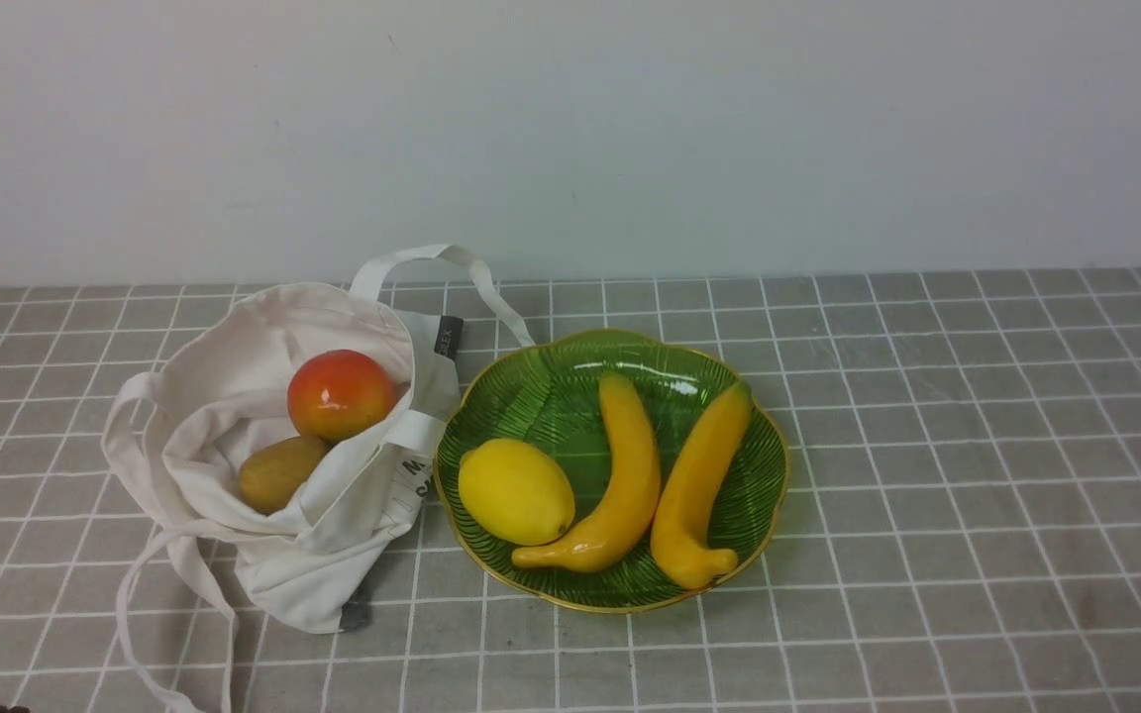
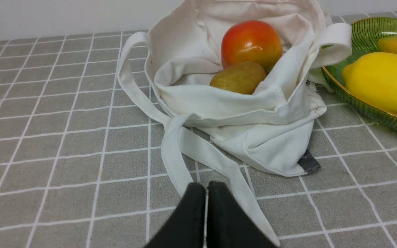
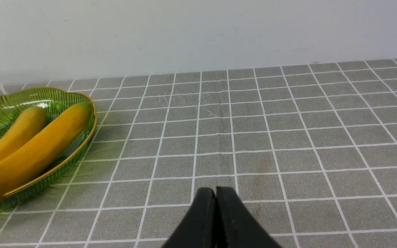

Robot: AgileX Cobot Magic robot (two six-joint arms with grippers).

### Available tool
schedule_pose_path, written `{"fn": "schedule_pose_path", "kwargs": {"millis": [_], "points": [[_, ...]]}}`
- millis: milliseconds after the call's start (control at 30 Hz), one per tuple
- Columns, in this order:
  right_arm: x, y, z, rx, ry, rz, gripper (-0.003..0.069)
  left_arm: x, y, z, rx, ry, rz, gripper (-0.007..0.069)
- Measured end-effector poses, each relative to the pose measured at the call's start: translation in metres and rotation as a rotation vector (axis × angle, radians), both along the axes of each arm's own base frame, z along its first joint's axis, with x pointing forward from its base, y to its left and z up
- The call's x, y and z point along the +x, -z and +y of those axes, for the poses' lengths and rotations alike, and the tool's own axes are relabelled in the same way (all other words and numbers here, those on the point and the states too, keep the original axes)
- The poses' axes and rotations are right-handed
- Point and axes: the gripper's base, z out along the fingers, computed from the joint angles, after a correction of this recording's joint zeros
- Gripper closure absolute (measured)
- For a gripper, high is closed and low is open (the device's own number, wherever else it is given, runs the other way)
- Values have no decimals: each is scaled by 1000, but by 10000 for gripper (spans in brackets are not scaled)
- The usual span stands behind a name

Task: Take the fruit out of the bag on the grey coffee tablecloth and place them on the plate.
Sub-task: 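Reach into the cloth bag and grasp the kiwi with the left gripper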

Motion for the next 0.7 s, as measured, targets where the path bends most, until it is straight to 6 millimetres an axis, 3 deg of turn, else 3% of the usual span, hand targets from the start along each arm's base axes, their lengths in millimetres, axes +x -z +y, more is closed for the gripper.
{"fn": "schedule_pose_path", "kwargs": {"millis": [700], "points": [[0, 0, 0, 0, 0, 0, 673, 0, -1, 1, 33, 1, -11, 632]]}}
